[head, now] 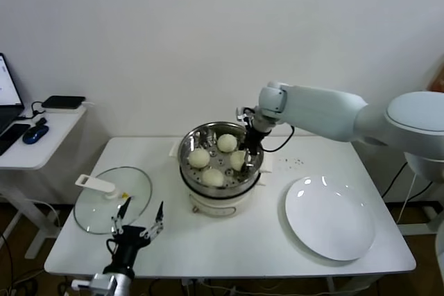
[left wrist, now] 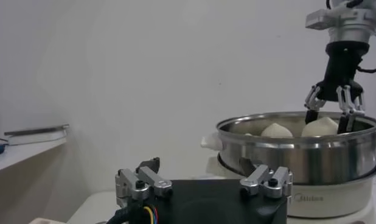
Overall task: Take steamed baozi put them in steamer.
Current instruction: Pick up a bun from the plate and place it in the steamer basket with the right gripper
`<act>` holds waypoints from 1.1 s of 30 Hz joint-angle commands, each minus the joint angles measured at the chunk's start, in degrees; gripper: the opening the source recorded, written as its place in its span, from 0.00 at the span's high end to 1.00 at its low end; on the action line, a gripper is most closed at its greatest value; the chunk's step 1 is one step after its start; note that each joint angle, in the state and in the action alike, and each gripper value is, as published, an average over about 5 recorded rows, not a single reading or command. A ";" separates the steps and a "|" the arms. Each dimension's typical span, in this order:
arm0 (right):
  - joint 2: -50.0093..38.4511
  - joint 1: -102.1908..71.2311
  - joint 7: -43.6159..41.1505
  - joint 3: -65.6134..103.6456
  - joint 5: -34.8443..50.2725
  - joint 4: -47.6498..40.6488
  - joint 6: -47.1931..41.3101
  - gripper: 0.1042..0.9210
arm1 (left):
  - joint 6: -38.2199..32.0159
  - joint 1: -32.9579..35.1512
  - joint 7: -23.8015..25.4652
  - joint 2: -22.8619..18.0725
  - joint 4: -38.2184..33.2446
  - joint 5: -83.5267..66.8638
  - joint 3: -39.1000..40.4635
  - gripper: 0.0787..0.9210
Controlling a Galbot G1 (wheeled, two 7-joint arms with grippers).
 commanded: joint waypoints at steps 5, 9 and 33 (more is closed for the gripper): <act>0.58 -1.85 -0.07 0.71 -1.78 -2.22 0.25 0.22 | -0.04 -0.10 0.00 0.02 0.34 -0.07 0.06 0.12; 0.69 -2.23 -0.06 0.93 -2.13 -2.48 0.27 0.21 | -0.07 -0.07 0.00 0.00 0.43 -0.08 0.10 0.12; 1.19 0.00 -2.21 0.96 -0.88 -2.20 0.44 0.12 | -0.12 -0.11 0.00 0.13 0.54 -0.15 0.07 0.12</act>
